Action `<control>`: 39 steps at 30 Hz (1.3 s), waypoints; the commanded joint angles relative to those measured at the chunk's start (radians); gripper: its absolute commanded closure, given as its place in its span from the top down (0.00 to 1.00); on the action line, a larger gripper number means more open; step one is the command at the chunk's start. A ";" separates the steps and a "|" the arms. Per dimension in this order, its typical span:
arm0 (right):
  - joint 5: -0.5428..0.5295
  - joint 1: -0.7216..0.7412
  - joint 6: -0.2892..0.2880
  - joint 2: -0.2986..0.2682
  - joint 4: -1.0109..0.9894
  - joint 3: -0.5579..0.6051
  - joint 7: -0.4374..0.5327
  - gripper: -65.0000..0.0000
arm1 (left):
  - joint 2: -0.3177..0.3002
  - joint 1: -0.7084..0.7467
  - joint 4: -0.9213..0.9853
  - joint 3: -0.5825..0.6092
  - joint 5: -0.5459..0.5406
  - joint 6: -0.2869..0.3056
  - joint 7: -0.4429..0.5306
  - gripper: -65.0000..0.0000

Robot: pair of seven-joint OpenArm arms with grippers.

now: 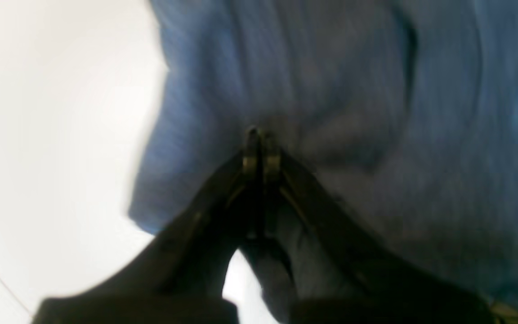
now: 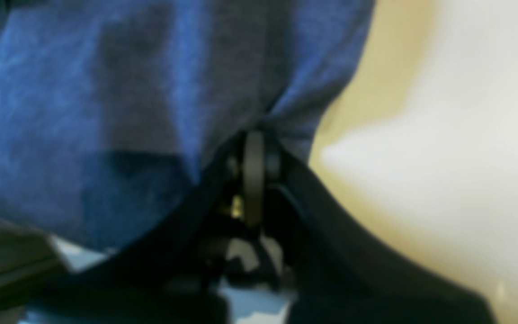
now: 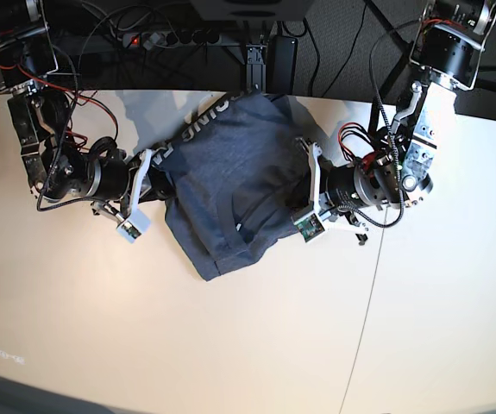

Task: Fold the T-shirt properly
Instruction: 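Grip both sides of the folded shirt and square it into a rectangle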

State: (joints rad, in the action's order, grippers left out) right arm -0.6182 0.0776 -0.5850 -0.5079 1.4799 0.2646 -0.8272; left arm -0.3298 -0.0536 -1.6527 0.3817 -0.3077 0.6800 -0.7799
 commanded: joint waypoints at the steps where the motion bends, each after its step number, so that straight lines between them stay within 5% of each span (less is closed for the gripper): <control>1: 0.012 -0.026 0.009 -0.012 0.030 -0.005 -0.041 0.00 | -0.002 -0.022 -0.014 -0.004 -0.018 0.018 0.021 0.00; 8: 0.031 -0.161 0.009 -0.010 0.141 -0.078 -0.040 0.00 | -0.003 -0.051 -0.014 -0.004 -0.018 0.018 0.042 0.00; 11: 0.030 -0.173 0.009 -0.010 0.147 -0.125 -0.033 0.00 | -0.003 -0.052 -0.015 -0.004 -0.040 0.018 -0.023 0.00; 17: 0.008 -0.172 0.009 -0.010 0.147 -0.174 -0.033 0.00 | -0.037 -0.052 -0.016 -0.004 -0.282 0.018 -0.205 0.00; 27: 0.012 -0.098 0.009 -0.009 0.148 -0.182 0.031 0.00 | -0.155 -0.048 -0.060 -0.011 -0.480 0.018 -0.265 0.00; 39: 0.028 -0.009 0.009 0.002 0.141 -0.182 0.030 0.00 | -0.200 0.049 -0.060 -0.011 -0.488 0.018 -0.267 0.00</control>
State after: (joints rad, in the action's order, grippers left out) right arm -0.5789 0.0528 -0.5873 -0.4976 1.6100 0.0917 -0.8162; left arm -0.5182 0.0082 -1.6978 0.3786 -0.7795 0.6800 -1.0622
